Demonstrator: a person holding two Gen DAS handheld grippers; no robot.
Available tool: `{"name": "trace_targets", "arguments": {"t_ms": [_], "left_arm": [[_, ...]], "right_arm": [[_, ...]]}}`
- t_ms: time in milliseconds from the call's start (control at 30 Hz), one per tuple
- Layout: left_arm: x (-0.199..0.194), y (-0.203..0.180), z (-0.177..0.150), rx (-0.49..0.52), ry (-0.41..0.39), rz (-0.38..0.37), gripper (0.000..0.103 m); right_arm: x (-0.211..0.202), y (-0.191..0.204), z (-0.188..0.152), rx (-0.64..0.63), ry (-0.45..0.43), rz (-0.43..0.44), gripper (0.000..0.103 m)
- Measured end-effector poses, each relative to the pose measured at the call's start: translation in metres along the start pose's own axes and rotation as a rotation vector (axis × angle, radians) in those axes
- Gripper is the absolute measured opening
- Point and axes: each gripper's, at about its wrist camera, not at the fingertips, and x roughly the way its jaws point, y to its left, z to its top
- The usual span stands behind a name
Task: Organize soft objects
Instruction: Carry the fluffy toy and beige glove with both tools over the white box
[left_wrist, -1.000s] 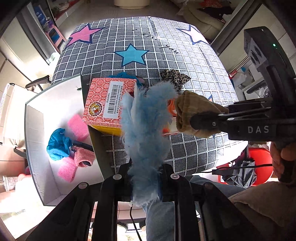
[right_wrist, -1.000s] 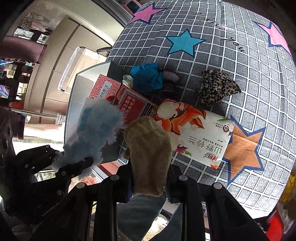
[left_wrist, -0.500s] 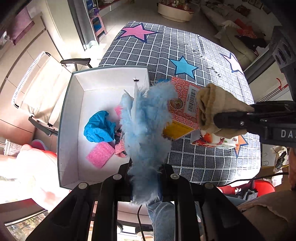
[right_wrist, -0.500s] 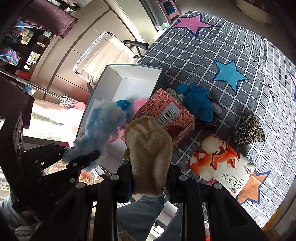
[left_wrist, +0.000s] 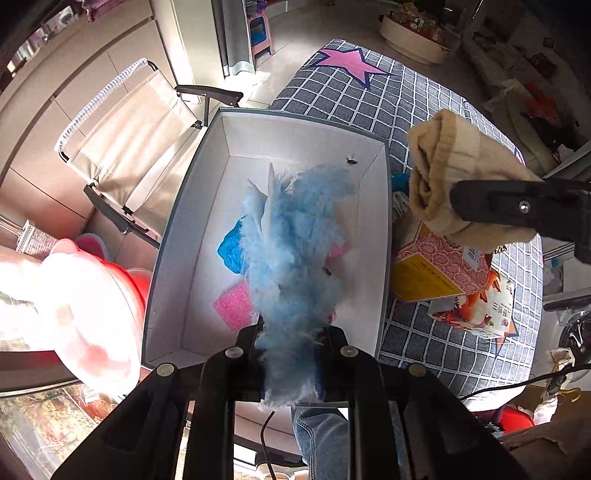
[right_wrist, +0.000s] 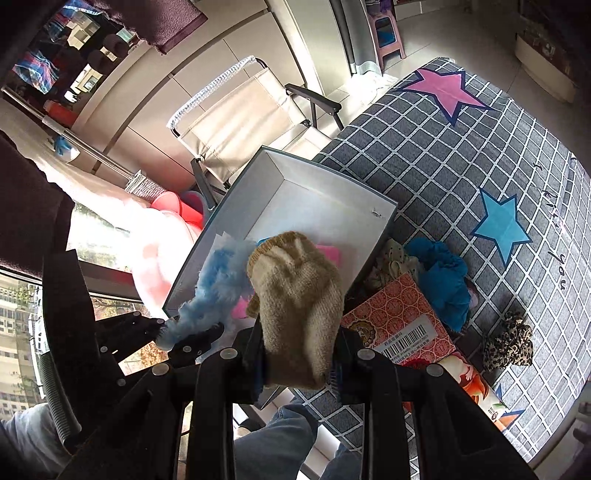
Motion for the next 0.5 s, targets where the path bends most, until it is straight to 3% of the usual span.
{"name": "trace_targets", "arguments": {"t_ms": [500], "left_arm": [[0.022,0.018,0.023,-0.072,0.002,0.026,0.020]], "right_arm": [[0.022,0.012,0.025,-0.029,0.046,-0.011,0.028]]}}
